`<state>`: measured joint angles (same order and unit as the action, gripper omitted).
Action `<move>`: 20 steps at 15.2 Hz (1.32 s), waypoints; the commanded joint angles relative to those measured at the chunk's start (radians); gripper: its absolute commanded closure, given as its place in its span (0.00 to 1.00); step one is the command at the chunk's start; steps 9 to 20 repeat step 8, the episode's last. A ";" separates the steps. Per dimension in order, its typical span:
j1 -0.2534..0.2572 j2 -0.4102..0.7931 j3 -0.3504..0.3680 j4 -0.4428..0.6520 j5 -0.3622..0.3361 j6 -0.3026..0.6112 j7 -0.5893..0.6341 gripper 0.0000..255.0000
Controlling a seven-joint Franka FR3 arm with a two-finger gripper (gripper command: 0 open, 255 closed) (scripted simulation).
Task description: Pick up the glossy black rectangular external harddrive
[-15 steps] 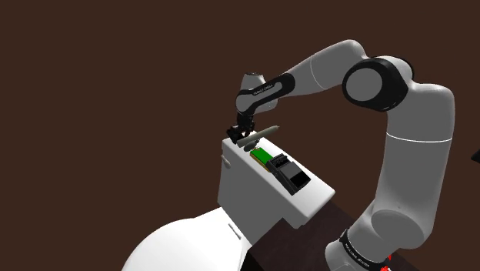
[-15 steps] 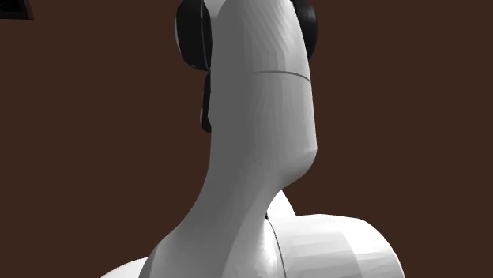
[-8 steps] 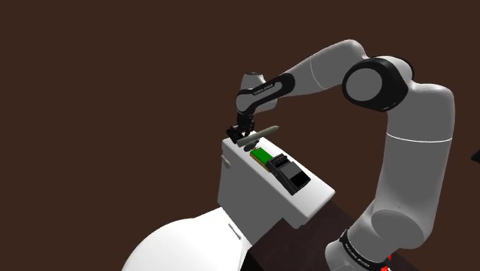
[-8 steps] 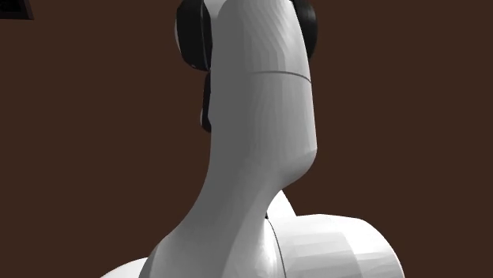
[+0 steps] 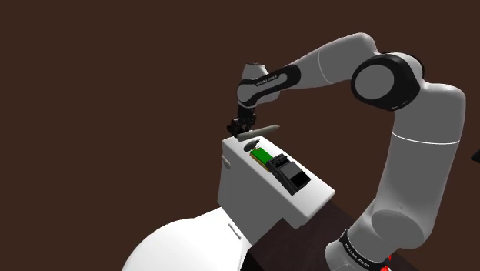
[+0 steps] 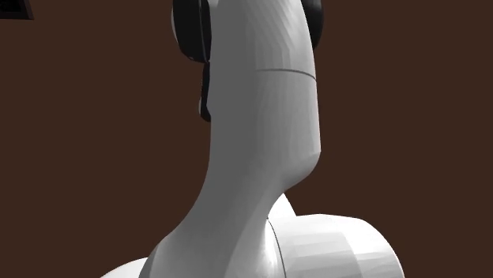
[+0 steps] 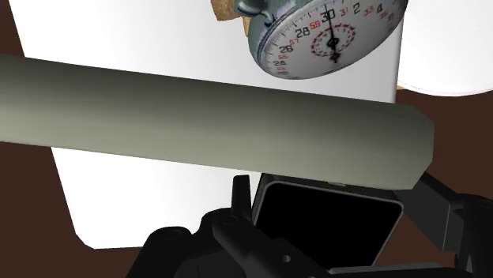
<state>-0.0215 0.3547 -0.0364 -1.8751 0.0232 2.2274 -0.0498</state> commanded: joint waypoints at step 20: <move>-0.004 -0.047 -0.004 0.033 -0.005 -0.082 0.002 1.00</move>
